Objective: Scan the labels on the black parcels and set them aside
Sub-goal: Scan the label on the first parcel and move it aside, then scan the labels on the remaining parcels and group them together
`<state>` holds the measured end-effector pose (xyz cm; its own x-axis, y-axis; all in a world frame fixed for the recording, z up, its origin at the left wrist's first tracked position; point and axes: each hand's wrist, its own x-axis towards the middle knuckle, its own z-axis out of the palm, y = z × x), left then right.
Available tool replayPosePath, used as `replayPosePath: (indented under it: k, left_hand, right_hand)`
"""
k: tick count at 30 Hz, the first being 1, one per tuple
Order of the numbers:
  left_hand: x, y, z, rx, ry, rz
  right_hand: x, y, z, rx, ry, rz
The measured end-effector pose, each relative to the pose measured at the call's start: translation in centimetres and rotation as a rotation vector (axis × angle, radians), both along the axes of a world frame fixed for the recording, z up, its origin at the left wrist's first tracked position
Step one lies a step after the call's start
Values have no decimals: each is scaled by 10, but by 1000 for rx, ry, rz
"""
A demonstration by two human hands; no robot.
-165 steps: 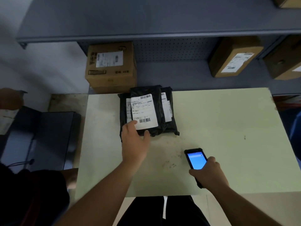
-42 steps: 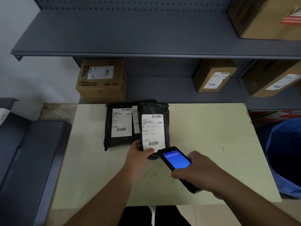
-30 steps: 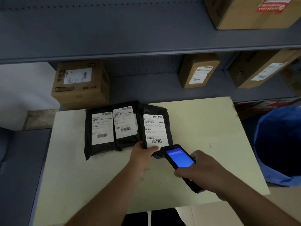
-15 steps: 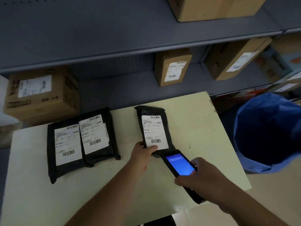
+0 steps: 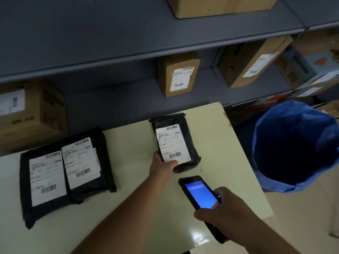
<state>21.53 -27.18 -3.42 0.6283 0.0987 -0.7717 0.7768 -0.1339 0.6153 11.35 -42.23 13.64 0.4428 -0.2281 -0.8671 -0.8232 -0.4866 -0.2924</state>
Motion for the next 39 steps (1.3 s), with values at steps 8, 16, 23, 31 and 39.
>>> replayPosePath:
  k: [8, 16, 23, 31, 39]
  left_hand:
    - [17, -25, -2, 83, -36, -128]
    - [17, -29, 0, 123, -23, -170]
    - [2, 21, 12, 210, -45, -265]
    - [-14, 90, 25, 211, -75, -184]
    - [-32, 139, 41, 181, -131, -145]
  right_hand:
    - [-4, -13, -6, -8, 2, -19]
    - [-6, -10, -5, -28, 0, 1]
    - [-4, 14, 4, -8, -23, 39]
    - [1, 70, 11, 40, -64, 112]
    - [0, 121, 17, 62, -86, 187]
